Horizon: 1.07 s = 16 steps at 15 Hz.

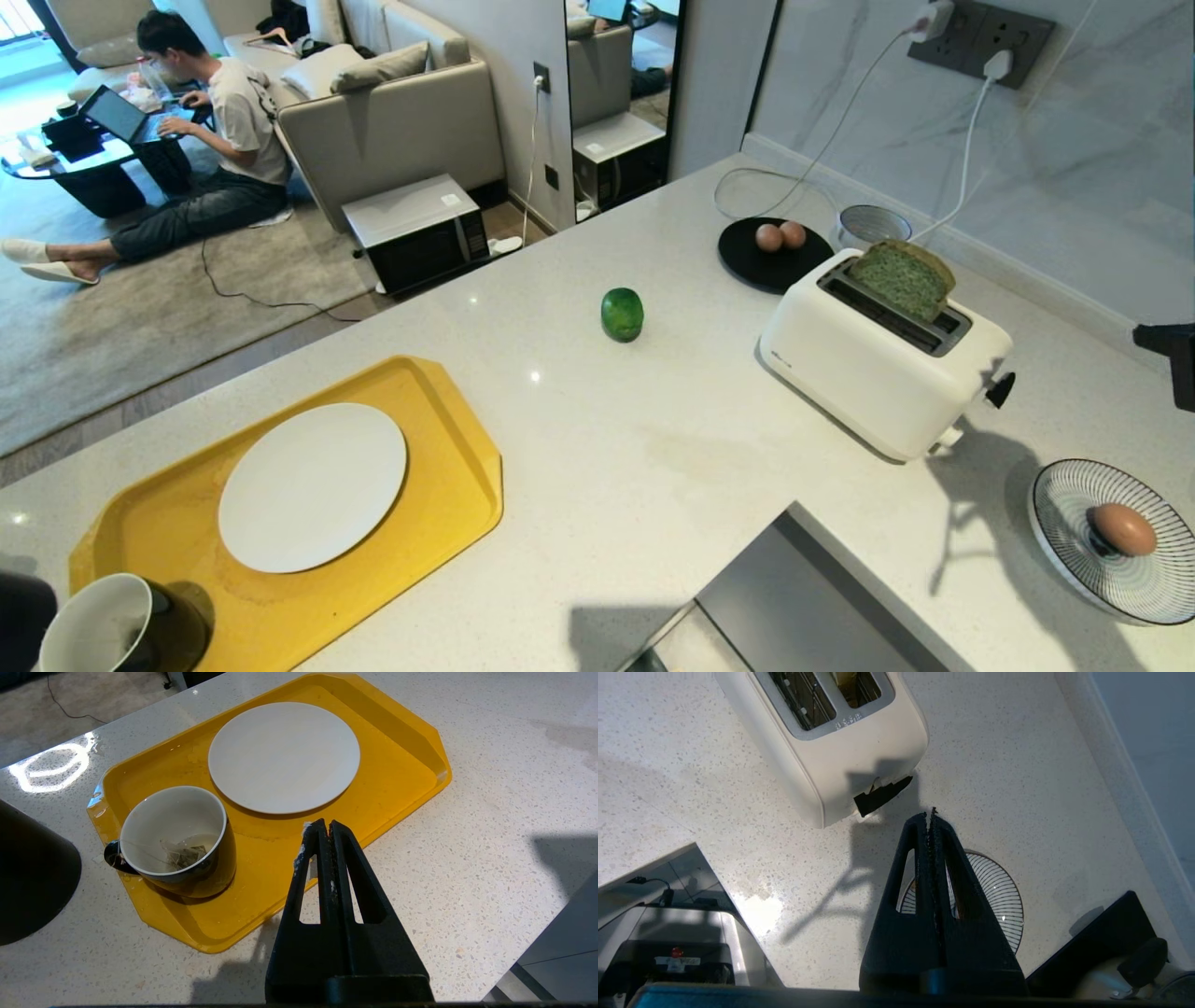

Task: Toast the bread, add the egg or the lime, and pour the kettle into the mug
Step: Put the baked bread on a plate

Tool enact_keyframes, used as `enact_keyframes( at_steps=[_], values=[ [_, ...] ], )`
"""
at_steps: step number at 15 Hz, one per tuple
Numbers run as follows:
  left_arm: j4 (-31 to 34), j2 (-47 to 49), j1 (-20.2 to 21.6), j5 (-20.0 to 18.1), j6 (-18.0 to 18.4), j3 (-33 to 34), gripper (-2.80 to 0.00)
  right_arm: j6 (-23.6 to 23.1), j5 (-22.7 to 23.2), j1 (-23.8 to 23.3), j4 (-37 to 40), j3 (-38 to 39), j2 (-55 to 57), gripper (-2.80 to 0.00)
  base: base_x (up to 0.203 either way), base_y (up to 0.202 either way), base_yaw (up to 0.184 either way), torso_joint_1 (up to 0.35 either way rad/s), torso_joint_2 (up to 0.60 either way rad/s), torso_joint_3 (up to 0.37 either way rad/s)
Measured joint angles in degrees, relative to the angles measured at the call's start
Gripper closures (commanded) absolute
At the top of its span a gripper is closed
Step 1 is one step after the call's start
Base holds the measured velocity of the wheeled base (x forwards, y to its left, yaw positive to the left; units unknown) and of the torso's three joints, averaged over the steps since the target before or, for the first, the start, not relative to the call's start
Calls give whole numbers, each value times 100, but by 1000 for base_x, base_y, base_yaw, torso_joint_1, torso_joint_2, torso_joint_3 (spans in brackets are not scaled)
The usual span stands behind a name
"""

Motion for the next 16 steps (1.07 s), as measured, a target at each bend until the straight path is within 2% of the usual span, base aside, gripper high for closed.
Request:
enact_keyframes(
  at_steps=[6, 9, 11, 12, 13, 16],
  values=[
    [2, 0, 1, 0, -2, 0, 0, -41, -41, 4, 20, -189, -161, 0, 0, 0, 0, 0, 0, 0],
    [2, 0, -2, 2, 1, 0, 0, -333, -52, 14, 0, -282, -142, 0, 0, 0, 0, 0, 0, 0],
    [-1, 0, 1, 2, -2, 0, 0, -358, -9, 22, 0, -463, 3, 0, 0, 0, 0, 0, 0, 0],
    [-1, 0, 1, 0, -1, 0, 0, -345, 47, 22, -5, -621, 135, -107, 0, 0, 0, 0, 0, 0],
    [1, 0, 1, 4, -2, 0, 0, -339, 190, 22, -7, -786, 298, -280, 0, 0, 0, 0, 0, 0],
    [2, 0, 1, 2, -1, 0, 0, -293, 741, 26, 49, -1318, 898, -280, 0, 0, 0, 0, 0, 0]
  ],
)
